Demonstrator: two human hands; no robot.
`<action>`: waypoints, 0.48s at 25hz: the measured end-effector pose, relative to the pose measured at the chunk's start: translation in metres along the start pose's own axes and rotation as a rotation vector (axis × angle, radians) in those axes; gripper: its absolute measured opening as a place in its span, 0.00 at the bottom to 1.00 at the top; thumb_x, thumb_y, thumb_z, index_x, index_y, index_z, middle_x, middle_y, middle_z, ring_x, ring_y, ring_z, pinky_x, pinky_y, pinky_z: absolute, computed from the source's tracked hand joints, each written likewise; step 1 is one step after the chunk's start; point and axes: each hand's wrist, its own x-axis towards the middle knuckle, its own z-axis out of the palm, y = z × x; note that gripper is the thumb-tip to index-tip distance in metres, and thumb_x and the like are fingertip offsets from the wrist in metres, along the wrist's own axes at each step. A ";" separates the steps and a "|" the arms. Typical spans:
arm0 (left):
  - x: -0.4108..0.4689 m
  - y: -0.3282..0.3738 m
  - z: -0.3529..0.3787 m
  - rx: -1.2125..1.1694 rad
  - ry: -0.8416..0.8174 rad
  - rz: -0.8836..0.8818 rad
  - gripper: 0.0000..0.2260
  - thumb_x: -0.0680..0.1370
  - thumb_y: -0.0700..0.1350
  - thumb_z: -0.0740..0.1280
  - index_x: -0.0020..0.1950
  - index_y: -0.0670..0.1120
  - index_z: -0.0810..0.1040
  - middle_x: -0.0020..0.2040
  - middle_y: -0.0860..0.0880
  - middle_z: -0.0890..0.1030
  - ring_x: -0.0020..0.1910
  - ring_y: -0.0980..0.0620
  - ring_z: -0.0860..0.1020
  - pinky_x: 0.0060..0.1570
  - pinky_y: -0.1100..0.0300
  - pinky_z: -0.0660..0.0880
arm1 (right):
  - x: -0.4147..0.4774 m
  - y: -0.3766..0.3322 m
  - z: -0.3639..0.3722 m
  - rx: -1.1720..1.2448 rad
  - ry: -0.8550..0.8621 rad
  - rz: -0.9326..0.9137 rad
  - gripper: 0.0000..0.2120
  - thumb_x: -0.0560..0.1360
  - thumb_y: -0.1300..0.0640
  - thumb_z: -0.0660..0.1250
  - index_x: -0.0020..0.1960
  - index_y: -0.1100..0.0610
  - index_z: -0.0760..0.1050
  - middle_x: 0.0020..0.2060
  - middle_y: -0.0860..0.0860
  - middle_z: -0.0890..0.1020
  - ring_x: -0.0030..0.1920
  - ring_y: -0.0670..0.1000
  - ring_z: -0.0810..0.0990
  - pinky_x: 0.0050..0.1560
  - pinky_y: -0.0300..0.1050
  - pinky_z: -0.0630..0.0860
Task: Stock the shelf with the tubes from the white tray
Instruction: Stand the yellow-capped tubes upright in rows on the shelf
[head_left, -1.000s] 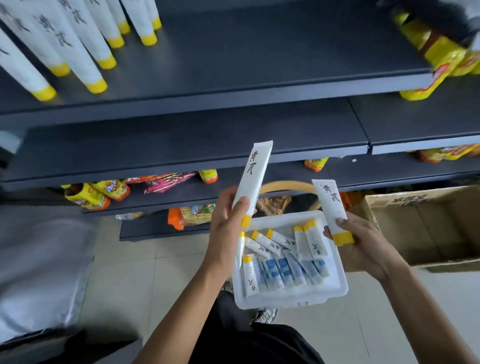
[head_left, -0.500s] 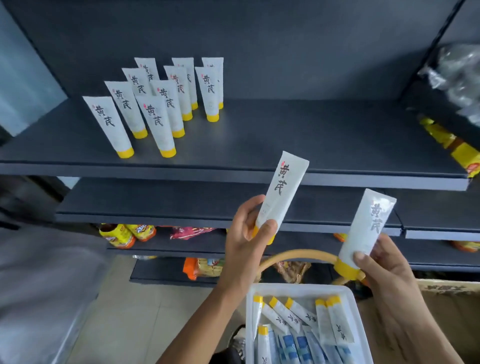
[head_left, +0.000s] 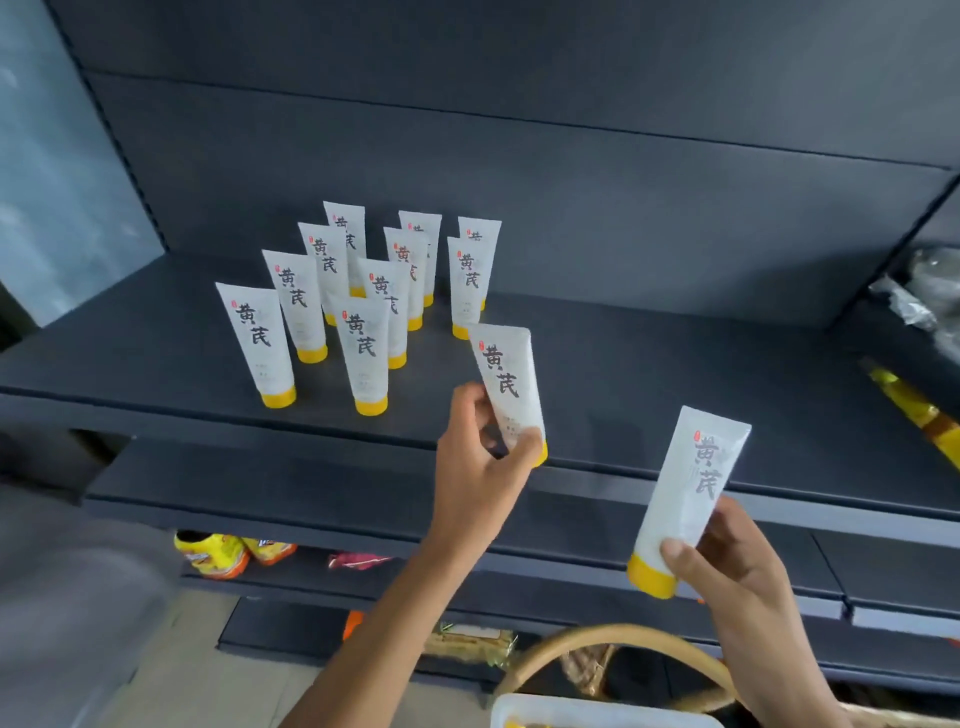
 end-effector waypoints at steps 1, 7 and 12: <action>0.014 -0.002 -0.003 0.058 0.018 0.021 0.17 0.74 0.38 0.74 0.59 0.47 0.73 0.52 0.55 0.85 0.46 0.55 0.83 0.40 0.64 0.79 | 0.001 -0.002 0.005 -0.007 -0.023 0.005 0.22 0.66 0.50 0.80 0.59 0.49 0.80 0.48 0.53 0.86 0.50 0.57 0.84 0.46 0.49 0.82; 0.092 -0.030 -0.011 0.419 0.119 0.104 0.17 0.75 0.45 0.71 0.61 0.47 0.71 0.53 0.52 0.83 0.49 0.51 0.82 0.42 0.61 0.77 | 0.011 0.007 0.024 -0.007 -0.037 -0.012 0.21 0.65 0.64 0.80 0.56 0.52 0.81 0.45 0.54 0.86 0.44 0.54 0.84 0.43 0.44 0.83; 0.139 -0.049 -0.016 0.576 0.150 0.088 0.12 0.77 0.40 0.69 0.57 0.42 0.69 0.55 0.44 0.80 0.53 0.45 0.80 0.39 0.64 0.75 | 0.018 0.006 0.036 -0.056 0.023 0.001 0.17 0.71 0.76 0.71 0.56 0.61 0.78 0.37 0.52 0.85 0.36 0.47 0.82 0.35 0.39 0.81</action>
